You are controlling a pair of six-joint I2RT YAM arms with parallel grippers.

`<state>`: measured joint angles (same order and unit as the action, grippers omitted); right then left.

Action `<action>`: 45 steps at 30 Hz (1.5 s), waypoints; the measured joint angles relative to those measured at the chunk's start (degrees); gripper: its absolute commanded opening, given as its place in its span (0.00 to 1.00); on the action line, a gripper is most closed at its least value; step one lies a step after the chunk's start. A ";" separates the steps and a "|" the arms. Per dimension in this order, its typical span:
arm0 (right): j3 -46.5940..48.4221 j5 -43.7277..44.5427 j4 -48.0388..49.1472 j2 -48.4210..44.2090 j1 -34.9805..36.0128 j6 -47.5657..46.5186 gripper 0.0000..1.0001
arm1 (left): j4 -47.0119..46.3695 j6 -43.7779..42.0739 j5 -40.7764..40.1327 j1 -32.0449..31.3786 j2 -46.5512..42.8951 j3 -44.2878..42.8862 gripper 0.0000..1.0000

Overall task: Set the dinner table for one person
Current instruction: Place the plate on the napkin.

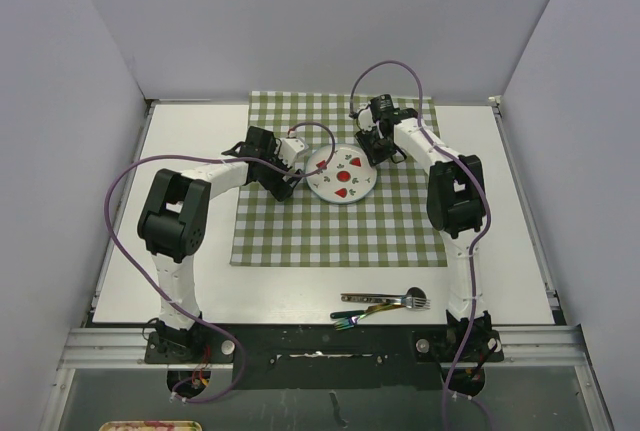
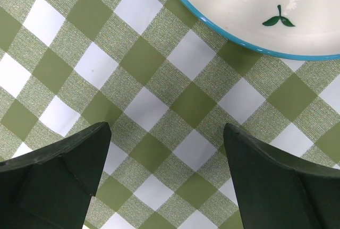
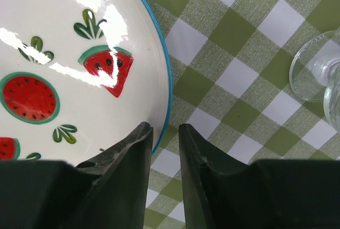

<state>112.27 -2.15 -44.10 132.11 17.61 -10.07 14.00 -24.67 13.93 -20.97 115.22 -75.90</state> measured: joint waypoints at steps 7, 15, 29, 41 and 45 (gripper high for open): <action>0.00 -0.02 0.90 -0.02 0.07 -0.24 0.29 | 0.00 0.02 0.00 0.00 0.00 0.00 0.88; 0.00 0.00 1.38 -0.79 0.46 -0.83 0.31 | -0.02 0.35 -0.07 0.00 -0.04 0.00 0.88; 0.48 -1.73 2.14 -9.55 1.57 -2.19 0.34 | 4.00 0.50 -3.91 -0.35 -9.73 -1.84 0.89; -10.73 2.67 6.84 -26.29 0.74 -5.60 0.46 | -3.06 8.55 -3.41 4.96 -26.80 4.07 0.88; -14.78 3.69 7.80 -28.11 -1.57 -5.60 0.48 | -1.75 9.90 -3.50 5.77 -28.28 5.62 0.88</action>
<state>97.49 1.54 -36.29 104.01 16.03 -15.66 12.25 -14.76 10.44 -15.20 86.94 -70.28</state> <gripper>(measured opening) 0.468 0.881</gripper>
